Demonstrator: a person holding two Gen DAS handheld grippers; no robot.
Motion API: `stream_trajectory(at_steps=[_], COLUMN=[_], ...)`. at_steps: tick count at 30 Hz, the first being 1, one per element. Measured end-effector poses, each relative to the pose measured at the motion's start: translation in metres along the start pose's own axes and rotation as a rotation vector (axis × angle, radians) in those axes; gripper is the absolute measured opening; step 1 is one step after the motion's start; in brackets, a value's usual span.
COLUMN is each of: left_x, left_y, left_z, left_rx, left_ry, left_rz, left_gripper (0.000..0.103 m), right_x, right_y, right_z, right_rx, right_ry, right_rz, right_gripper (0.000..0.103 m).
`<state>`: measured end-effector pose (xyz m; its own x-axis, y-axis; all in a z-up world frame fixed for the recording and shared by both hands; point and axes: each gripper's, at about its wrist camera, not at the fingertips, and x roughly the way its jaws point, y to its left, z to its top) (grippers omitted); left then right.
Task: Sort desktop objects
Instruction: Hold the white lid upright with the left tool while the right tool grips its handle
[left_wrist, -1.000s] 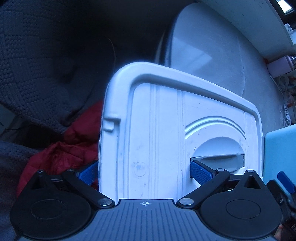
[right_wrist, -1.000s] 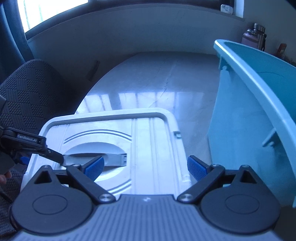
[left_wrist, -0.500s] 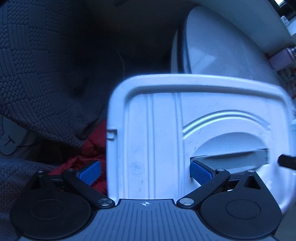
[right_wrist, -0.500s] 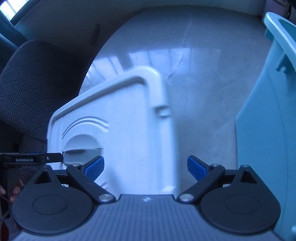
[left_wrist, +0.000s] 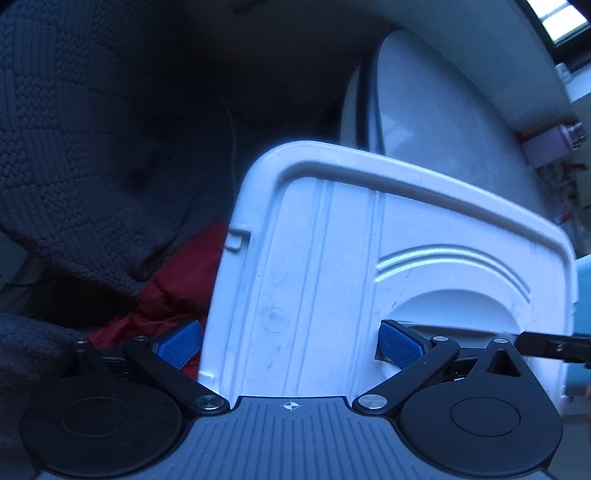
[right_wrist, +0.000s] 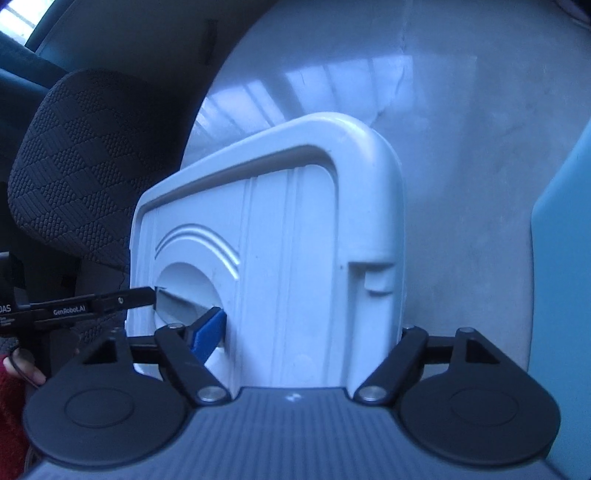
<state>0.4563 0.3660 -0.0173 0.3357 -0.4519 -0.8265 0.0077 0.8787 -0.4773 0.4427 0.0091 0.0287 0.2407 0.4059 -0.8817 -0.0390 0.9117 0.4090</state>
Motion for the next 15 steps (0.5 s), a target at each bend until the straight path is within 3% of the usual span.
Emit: stream_trajectory(at_steps=[3, 5, 7, 15], left_x=[0.005, 0.011, 0.015, 0.002], left_y=[0.019, 0.03, 0.032, 0.009], left_z=[0.0, 0.002, 0.004, -0.004], left_rx=[0.01, -0.046, -0.068, -0.003], left_ry=[-0.003, 0.039, 0.076, 0.027], left_rz=[-0.135, -0.217, -0.257, -0.193], left_gripper=[0.103, 0.103, 0.103, 0.103], right_x=[0.004, 0.003, -0.003, -0.009], right_y=[-0.003, -0.001, 0.002, -0.007], right_z=[-0.005, -0.01, -0.015, -0.02], right_rx=[0.034, 0.046, 0.037, 0.065], right_ry=[0.022, 0.036, 0.034, 0.015], right_rz=[0.007, 0.001, -0.024, -0.044], right_gripper=[0.079, 0.079, 0.081, 0.085])
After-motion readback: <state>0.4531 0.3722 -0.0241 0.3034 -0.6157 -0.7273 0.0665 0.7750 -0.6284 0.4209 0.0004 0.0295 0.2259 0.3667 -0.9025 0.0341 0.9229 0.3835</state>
